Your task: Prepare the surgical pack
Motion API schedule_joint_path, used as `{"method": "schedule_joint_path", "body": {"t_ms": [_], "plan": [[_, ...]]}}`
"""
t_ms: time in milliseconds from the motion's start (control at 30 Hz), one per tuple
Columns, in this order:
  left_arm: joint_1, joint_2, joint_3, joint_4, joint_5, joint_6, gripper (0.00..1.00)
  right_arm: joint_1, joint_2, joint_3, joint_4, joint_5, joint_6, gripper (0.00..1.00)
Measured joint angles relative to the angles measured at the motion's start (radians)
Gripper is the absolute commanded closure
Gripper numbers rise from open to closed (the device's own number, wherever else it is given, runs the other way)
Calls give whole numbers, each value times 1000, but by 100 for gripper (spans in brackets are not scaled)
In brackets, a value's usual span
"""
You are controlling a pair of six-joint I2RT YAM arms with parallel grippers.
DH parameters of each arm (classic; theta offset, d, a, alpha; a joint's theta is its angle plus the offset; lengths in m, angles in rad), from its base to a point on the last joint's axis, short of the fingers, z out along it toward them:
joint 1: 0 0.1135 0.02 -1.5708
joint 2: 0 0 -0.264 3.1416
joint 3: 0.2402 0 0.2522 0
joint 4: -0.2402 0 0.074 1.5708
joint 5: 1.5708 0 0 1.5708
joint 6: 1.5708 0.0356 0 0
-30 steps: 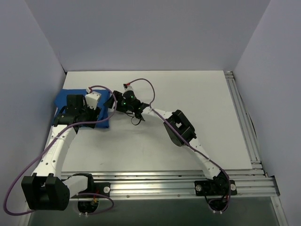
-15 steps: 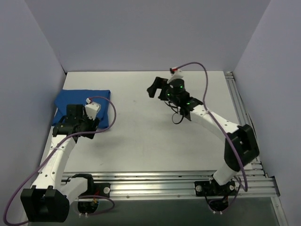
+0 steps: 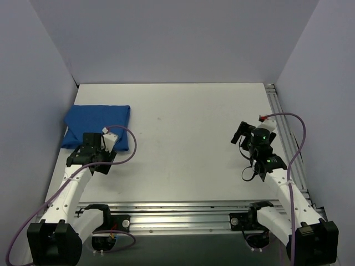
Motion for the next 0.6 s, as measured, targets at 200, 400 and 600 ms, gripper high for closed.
{"method": "schedule_joint_path", "body": {"t_ms": [200, 400, 600], "plan": [[4, 26, -29, 16, 1, 13, 27, -14, 24, -6, -35, 56, 0, 0], [4, 36, -29, 19, -1, 13, 27, -14, 69, -5, -37, 88, 2, 0], [4, 35, -29, 20, -1, 13, 27, -14, 47, -6, -42, 93, 1, 0]]}}
